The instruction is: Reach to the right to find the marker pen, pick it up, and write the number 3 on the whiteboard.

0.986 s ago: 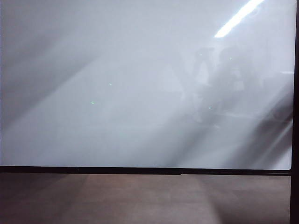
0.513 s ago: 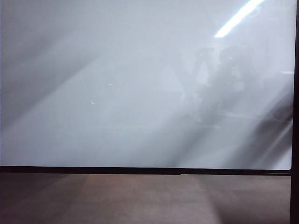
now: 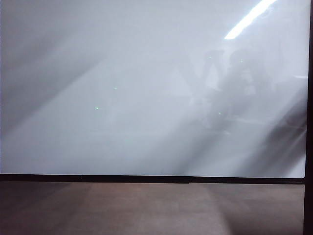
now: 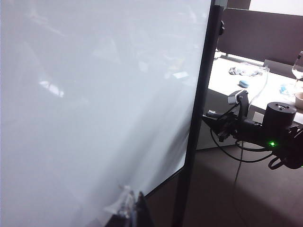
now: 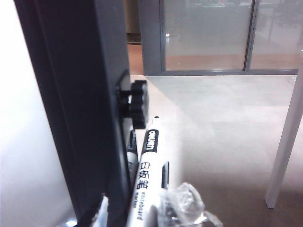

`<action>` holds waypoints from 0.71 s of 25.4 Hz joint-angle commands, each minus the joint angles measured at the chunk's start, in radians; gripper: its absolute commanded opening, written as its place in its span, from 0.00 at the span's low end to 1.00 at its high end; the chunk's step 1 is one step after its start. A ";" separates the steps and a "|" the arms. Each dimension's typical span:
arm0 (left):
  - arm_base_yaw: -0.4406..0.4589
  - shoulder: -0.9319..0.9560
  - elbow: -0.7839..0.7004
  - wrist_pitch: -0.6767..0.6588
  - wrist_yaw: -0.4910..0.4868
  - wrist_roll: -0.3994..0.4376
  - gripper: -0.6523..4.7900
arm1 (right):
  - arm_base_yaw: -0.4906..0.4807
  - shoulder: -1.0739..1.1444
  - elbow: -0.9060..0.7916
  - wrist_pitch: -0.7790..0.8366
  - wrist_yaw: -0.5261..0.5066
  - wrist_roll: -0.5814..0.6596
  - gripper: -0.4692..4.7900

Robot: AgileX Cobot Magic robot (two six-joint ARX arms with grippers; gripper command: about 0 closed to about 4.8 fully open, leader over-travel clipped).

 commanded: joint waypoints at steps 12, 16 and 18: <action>0.001 0.000 0.003 0.012 -0.002 0.008 0.11 | -0.001 -0.004 0.002 0.017 -0.002 0.001 0.30; 0.001 0.000 0.003 0.013 -0.002 0.008 0.11 | -0.001 -0.004 0.002 0.016 -0.002 0.001 0.29; 0.001 0.000 0.003 0.012 -0.002 0.008 0.11 | -0.001 -0.004 0.002 0.017 -0.002 0.001 0.33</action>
